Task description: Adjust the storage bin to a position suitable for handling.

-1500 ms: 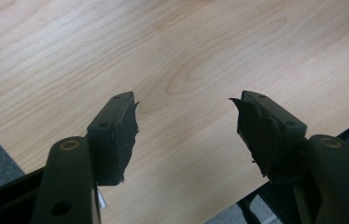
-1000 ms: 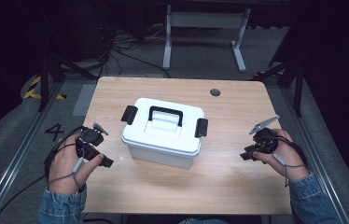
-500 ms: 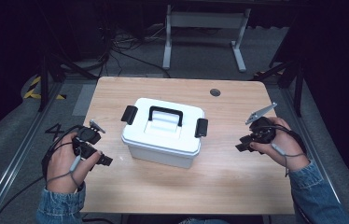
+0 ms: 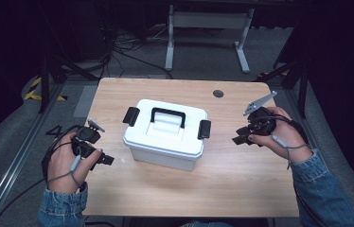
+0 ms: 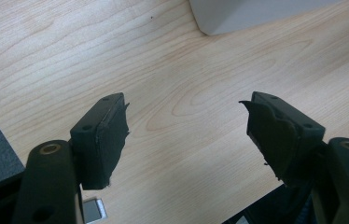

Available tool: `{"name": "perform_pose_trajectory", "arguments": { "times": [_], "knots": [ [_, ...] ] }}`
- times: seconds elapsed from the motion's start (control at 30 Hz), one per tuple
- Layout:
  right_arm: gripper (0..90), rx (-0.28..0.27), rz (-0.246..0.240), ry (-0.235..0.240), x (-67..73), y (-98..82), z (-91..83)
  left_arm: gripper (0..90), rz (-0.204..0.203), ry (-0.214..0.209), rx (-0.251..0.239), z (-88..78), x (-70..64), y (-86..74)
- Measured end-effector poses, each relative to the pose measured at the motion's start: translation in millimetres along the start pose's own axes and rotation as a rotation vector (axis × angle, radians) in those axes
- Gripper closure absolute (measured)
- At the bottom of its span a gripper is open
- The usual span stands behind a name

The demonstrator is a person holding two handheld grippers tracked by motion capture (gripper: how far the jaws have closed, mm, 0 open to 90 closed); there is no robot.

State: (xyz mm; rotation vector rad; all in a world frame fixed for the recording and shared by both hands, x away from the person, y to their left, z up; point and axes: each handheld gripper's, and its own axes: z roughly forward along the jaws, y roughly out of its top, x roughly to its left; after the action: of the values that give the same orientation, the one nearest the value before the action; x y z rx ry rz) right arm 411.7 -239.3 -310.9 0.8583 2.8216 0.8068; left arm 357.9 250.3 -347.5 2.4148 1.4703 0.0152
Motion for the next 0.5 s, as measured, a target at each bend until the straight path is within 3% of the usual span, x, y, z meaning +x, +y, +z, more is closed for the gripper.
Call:
{"name": "perform_pose_trajectory", "arguments": {
  "times": [0.3, 0.5],
  "knots": [
    [58.0, 0.013, -0.063, 0.015, -0.5, 37.6, -9.6, 28.7, 0.006, -0.002, 0.002, 0.4, 0.7, -0.8],
    [57.6, 0.015, -0.072, 0.016, -2.9, 51.1, -10.6, 28.7, 0.004, 0.0, -0.003, -0.2, 1.3, -1.7]
  ]
}}
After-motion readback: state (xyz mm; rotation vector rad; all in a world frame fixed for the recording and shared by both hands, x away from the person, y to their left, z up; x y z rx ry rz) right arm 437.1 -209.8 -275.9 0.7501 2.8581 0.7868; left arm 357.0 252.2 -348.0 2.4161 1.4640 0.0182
